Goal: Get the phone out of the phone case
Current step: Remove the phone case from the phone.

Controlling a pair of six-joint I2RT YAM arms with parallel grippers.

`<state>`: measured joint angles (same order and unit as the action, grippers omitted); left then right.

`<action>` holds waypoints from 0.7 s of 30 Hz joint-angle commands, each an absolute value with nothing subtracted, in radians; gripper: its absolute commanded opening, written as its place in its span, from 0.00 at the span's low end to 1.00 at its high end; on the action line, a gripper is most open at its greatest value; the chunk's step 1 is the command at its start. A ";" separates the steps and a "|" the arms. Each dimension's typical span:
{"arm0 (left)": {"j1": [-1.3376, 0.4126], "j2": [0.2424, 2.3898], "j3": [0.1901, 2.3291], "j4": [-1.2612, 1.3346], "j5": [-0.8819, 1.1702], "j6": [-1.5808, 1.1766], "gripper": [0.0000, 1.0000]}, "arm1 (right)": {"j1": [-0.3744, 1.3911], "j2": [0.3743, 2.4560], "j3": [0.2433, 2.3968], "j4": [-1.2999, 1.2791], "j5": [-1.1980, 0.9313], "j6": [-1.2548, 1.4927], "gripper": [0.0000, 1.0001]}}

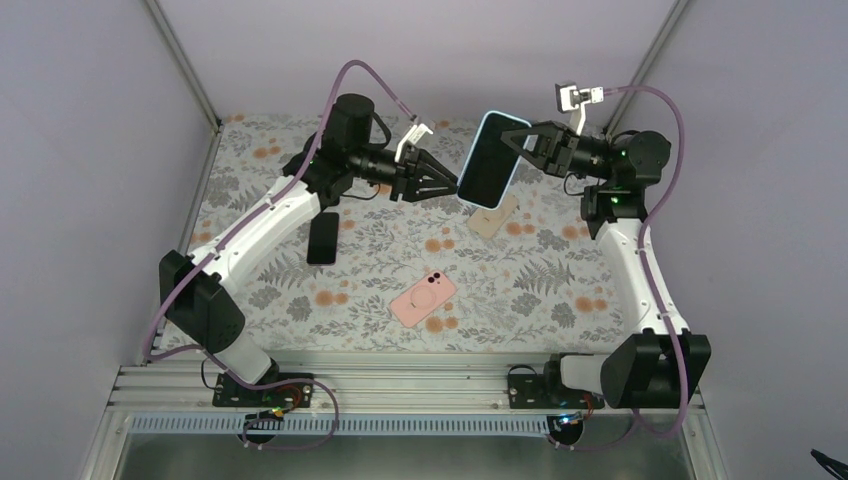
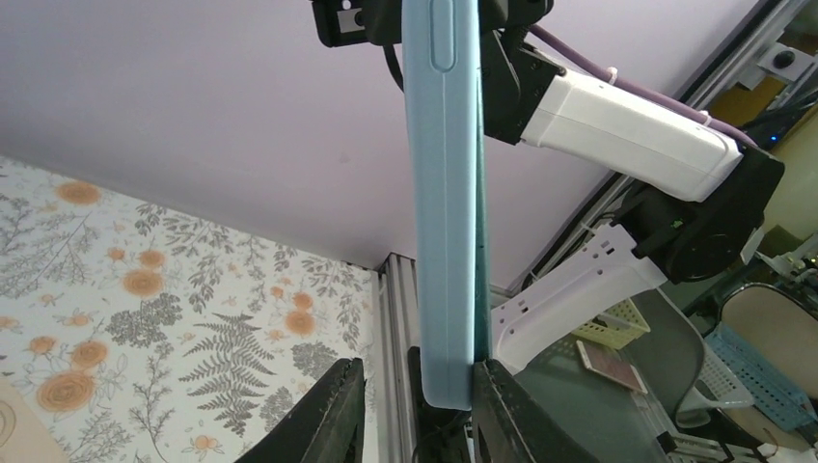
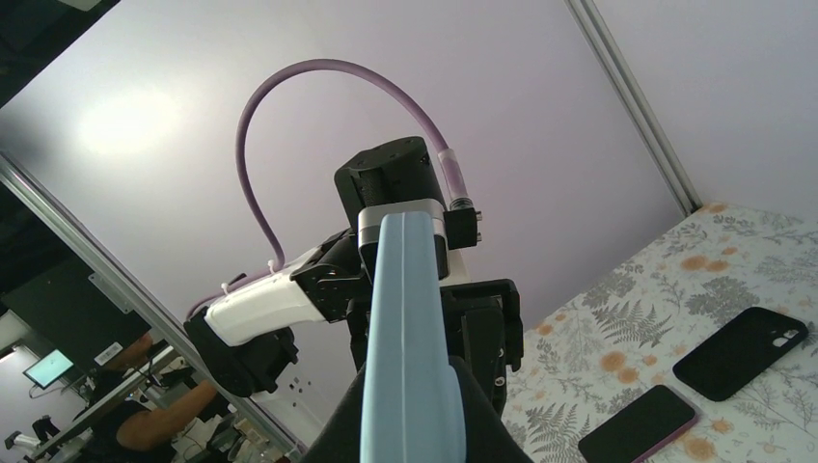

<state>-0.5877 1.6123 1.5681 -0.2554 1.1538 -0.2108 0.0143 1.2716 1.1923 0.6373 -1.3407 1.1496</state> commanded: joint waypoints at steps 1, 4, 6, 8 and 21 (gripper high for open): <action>-0.588 1.630 1.551 -0.272 1.032 -0.188 0.27 | 0.024 1.241 1.175 0.801 -1.327 1.284 0.04; -0.588 1.639 1.550 -0.282 0.990 -0.186 0.25 | 0.031 1.235 1.154 0.881 -1.325 1.356 0.04; -0.588 1.644 1.543 -0.286 0.969 -0.184 0.24 | 0.032 1.238 1.149 0.918 -1.325 1.391 0.04; -0.588 1.647 1.542 -0.289 0.952 -0.183 0.23 | 0.032 1.238 1.149 0.946 -1.324 1.421 0.04; -0.588 1.677 1.592 -0.282 0.941 -0.196 0.22 | 0.092 1.238 1.046 1.065 -1.309 1.517 0.04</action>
